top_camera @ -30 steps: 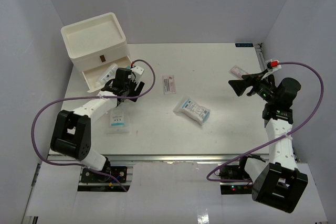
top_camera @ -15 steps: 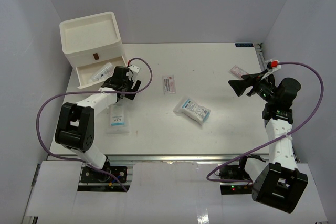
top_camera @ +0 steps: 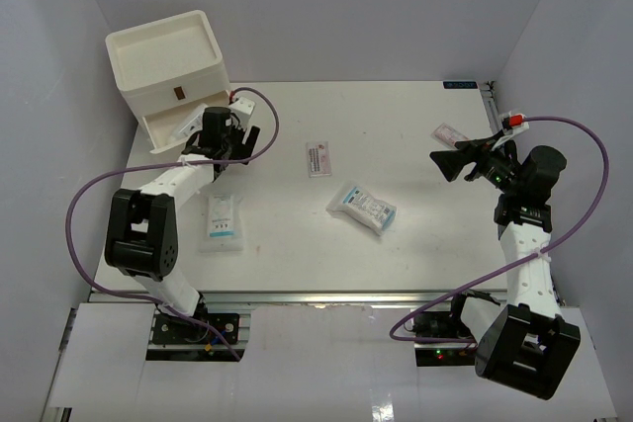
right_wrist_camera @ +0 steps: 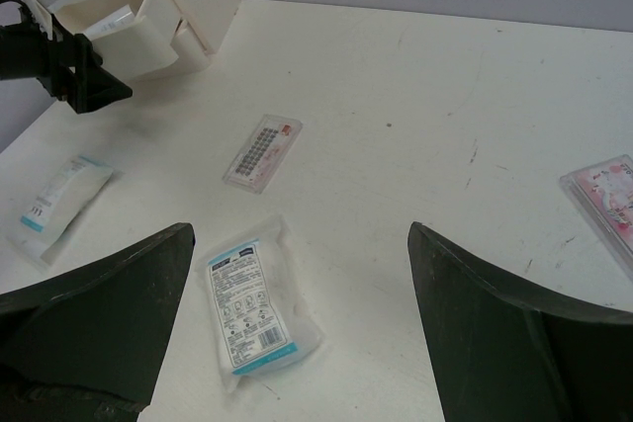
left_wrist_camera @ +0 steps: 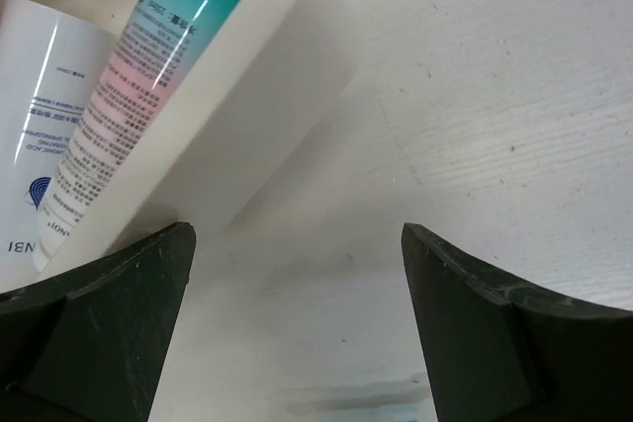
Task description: Organize the makeup
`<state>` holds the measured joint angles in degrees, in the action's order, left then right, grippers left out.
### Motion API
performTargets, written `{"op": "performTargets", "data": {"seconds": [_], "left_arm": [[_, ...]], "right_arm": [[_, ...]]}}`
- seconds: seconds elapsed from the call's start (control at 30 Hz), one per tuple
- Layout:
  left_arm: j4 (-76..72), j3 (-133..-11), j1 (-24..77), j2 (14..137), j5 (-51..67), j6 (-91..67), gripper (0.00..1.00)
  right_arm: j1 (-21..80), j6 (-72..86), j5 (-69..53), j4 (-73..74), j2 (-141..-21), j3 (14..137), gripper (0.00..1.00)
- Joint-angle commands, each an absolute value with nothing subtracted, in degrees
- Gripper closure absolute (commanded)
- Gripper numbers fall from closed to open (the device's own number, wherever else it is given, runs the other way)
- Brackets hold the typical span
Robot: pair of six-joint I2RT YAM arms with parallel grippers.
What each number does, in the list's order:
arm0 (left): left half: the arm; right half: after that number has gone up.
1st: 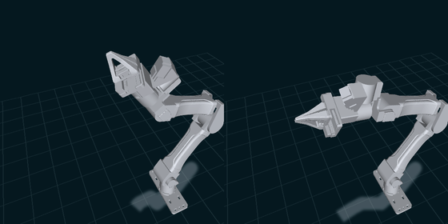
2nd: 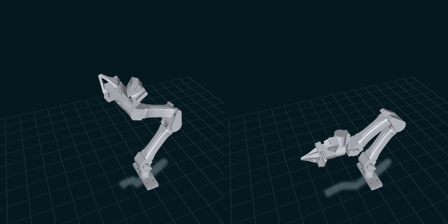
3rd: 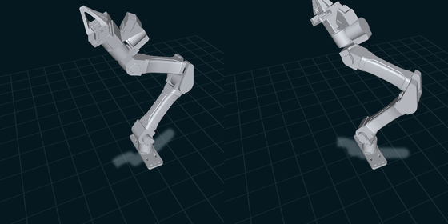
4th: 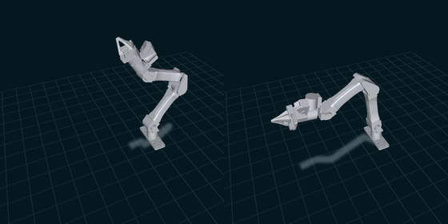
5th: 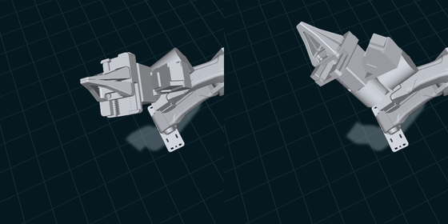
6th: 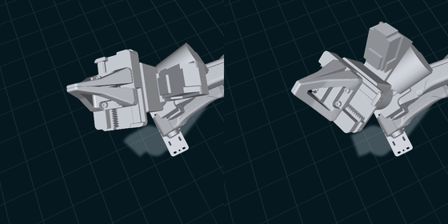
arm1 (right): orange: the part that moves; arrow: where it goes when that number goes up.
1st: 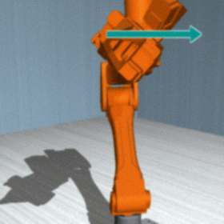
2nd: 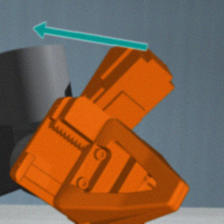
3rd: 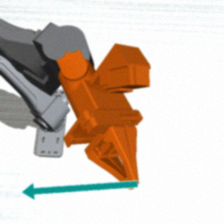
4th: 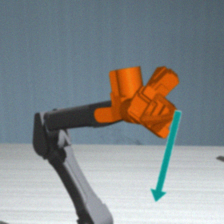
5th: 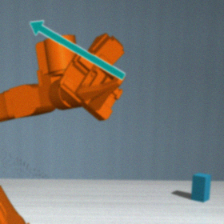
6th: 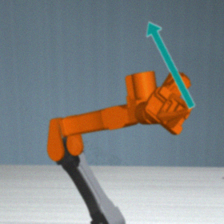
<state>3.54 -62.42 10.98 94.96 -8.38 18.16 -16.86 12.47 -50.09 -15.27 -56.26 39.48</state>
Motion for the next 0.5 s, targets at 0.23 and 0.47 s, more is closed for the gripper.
{"op": "performTargets", "data": {"seconds": [0.23, 0.47], "left_arm": [[-4.60, -68.24, 5.71, 96.08, -7.02, 16.61, 0.02], [-6.72, -70.06, 4.22, 97.60, -5.96, 16.78, 0.02]], "right_arm": [[-16.96, 11.43, -50.80, -17.40, -56.51, 39.64, 0.05], [-16.96, 11.26, -50.71, -17.41, -56.59, 39.64, 0.05]]}}
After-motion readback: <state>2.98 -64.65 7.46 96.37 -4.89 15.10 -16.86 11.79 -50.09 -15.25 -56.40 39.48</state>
